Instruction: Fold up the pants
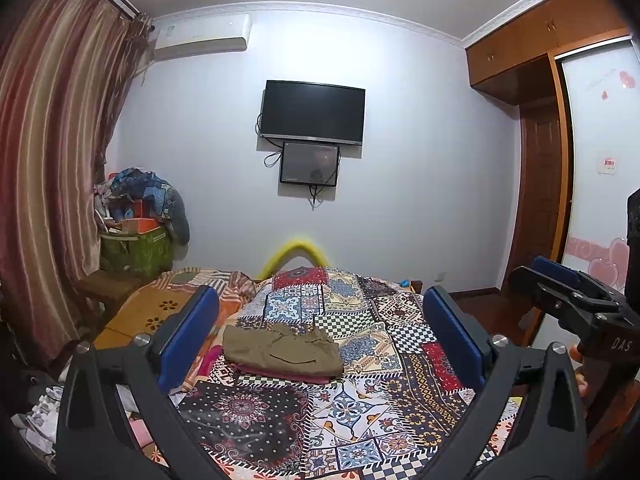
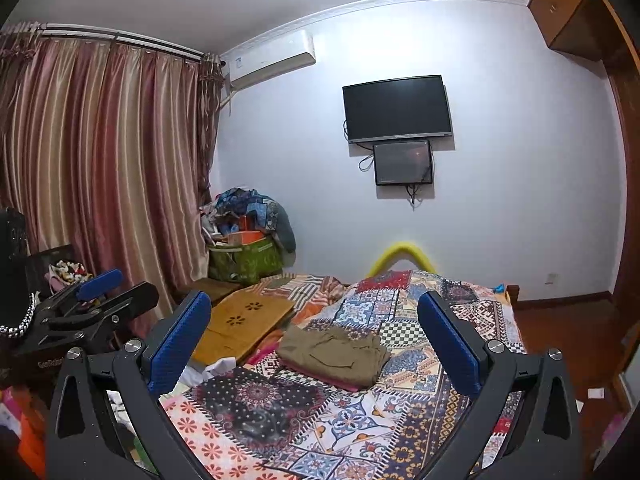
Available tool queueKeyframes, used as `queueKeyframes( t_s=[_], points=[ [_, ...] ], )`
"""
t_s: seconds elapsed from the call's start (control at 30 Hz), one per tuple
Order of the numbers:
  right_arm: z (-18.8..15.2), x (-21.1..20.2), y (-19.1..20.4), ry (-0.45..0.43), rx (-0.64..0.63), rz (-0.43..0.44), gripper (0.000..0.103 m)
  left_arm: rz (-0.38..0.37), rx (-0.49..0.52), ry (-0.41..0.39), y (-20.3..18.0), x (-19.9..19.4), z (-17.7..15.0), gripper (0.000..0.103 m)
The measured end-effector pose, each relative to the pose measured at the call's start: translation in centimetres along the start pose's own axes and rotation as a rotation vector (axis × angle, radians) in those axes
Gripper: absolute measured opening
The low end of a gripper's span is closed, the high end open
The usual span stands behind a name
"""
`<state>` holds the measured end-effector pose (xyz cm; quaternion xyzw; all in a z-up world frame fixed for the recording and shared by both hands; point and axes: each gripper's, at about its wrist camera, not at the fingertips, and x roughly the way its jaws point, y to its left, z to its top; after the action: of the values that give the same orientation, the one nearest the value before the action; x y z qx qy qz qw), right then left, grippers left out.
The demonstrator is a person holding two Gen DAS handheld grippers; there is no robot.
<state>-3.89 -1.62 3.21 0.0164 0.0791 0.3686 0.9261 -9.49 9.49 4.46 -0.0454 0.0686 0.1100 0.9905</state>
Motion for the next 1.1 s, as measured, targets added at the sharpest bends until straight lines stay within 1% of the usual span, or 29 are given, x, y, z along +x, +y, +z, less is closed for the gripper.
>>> queueKeyframes(
  t_s=[0.53,1.1],
  points=[
    [0.14,-0.34,-0.21,0.0,-0.002,-0.012,0.103,-0.014,-0.003,0.0,0.27,0.11,0.26,0.103],
    [0.33,-0.86,-0.75,-0.007,0.004,-0.025,0.103,-0.033,0.006,0.002,-0.48,0.36,0.02,0.103]
  ],
)
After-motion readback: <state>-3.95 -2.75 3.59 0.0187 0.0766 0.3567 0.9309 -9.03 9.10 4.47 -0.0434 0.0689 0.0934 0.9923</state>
